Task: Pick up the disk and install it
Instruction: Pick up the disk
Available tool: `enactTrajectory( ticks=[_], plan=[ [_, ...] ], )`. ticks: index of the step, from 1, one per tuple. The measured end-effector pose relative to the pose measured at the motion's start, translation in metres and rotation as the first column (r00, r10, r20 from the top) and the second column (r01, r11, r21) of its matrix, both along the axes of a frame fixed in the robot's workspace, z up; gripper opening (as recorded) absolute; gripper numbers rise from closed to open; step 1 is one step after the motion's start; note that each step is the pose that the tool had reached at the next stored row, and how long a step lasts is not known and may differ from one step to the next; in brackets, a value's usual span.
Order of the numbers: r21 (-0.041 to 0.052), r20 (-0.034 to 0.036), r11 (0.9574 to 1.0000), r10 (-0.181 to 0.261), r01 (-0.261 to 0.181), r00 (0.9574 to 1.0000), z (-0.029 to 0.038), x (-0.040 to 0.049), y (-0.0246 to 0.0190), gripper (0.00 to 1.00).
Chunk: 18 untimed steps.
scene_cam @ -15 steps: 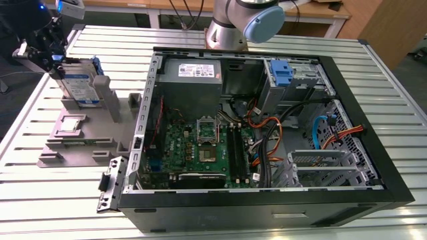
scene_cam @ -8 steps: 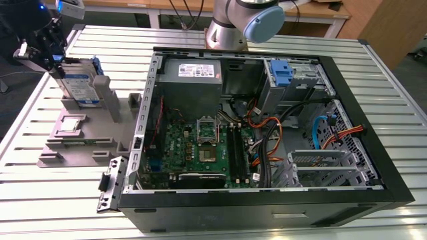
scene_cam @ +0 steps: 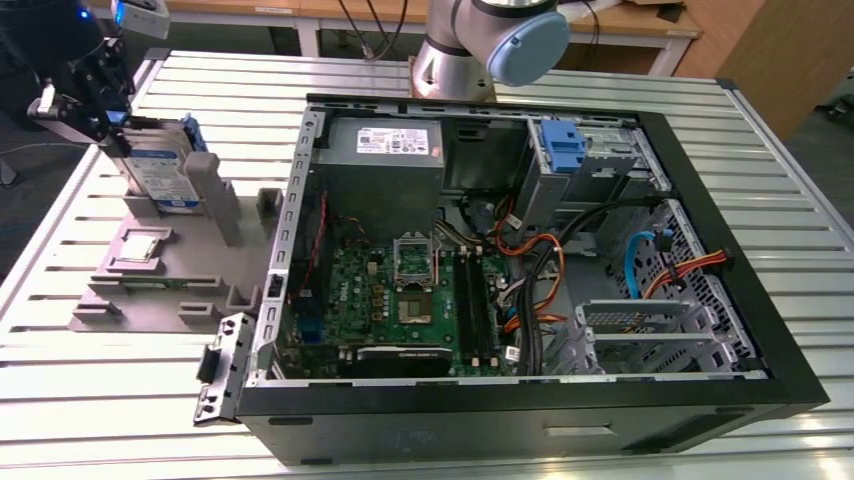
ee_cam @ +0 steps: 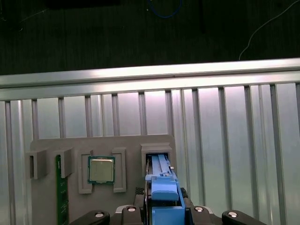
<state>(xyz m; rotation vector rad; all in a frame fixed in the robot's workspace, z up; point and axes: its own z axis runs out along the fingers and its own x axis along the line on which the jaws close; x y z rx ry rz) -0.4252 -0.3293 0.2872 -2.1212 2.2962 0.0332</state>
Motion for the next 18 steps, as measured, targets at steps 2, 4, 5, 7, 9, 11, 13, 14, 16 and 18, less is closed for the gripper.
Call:
enactTrajectory(
  ticks=[2,4,5,7,9,11,13,14,16,18],
  plan=[
    [0.0,-0.0001,1.0,0.0,0.0,1.0,0.0,0.0,0.0,0.37],
    [0.0,0.0,1.0,0.0,0.0,1.0,0.0,0.0,0.0,0.37],
    [0.0,0.0,1.0,0.0,0.0,1.0,0.0,0.0,0.0,0.37],
    [0.0,0.0,1.0,0.0,0.0,1.0,0.0,0.0,0.0,0.37],
    [0.0,0.0,1.0,0.0,0.0,1.0,-0.0001,0.0,0.0,0.37],
    [0.0,0.0,0.9999,0.014,-0.014,0.9999,-0.0001,0.0,0.0,0.37],
    [0.0001,0.0003,0.9992,0.039,-0.039,0.9992,-0.0003,-0.0002,0.0,0.37],
    [0.0001,0.0003,0.9991,0.043,-0.043,0.9991,-0.0003,-0.0003,0.0,0.37],
    [0.0,0.0002,0.9991,0.043,-0.043,0.9991,-0.0003,-0.0003,0.0,0.37],
    [0.0,0.0,0.9991,0.043,-0.043,0.9991,-0.0002,-0.0003,0.0,0.37]
  ],
)
